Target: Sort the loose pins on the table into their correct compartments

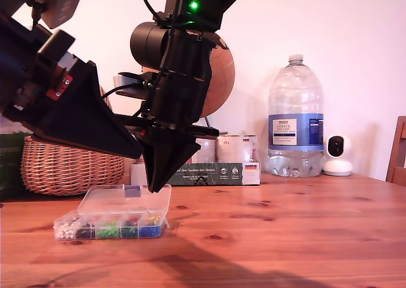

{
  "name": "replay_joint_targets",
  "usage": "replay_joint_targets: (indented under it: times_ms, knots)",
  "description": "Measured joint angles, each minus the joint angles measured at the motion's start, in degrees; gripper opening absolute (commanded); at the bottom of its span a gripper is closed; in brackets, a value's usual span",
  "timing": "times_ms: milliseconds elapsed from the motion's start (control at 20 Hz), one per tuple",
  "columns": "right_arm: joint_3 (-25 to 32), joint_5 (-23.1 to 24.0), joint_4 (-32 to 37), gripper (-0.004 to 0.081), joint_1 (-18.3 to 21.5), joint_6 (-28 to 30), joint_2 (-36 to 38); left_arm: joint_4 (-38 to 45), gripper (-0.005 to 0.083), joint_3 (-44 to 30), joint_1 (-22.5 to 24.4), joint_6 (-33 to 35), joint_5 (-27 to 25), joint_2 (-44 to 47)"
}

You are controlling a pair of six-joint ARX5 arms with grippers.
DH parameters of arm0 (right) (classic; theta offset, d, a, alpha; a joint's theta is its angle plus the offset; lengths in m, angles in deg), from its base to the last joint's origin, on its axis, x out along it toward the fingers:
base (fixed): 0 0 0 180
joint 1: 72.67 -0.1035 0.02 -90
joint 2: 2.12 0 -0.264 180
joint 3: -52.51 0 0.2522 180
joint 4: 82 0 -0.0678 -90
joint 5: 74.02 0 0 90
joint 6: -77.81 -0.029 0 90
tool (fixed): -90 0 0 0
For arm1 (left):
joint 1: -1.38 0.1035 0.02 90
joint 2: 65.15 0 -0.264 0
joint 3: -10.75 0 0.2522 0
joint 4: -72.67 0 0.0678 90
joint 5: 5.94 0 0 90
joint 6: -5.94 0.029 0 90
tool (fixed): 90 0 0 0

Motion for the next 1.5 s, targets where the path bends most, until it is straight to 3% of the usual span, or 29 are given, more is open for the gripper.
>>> replay_joint_targets:
  times_ms: [150,250,500,650,900,1050,1150,1500]
  knots:
    - [0.0,0.0,0.0,0.0033,0.0,0.0,0.0,0.0,-0.0023,0.0,0.0,0.0,0.0,0.0]
    - [0.0,0.0,0.0,-0.0015,0.0,0.0,0.0,0.0,-0.0023,0.0,0.0,0.0,0.0,0.0]
    - [0.0,0.1,-1.5,-0.0013,0.0,0.0,0.0,0.0,-0.0023,0.0,0.0,0.0,0.0,0.0]
    - [0.0,2.7,-1.9,-0.0013,0.0,-0.1,0.8,-0.4,-0.0023,0.0,0.0,0.0,0.0,0.0]
    - [0.0,7.6,-2.1,-0.0013,0.0,-1.4,9.0,-0.6,-0.0023,0.0,0.8,0.0,-0.7,0.4]
    - [0.3,9.1,0.6,-0.0013,0.0,-2.8,14.8,-1.0,-0.0023,0.0,3.0,0.0,-1.9,6.2]
    - [3.5,10.7,4.5,-0.0013,0.0,-2.9,18.4,-1.0,-0.0023,0.0,5.1,-0.9,-2.3,12.0]
    - [26.8,13.4,24.3,-0.0013,1.2,-2.8,32.3,-3.8,-0.0023,0.0,14.7,-1.3,-3.0,24.1]
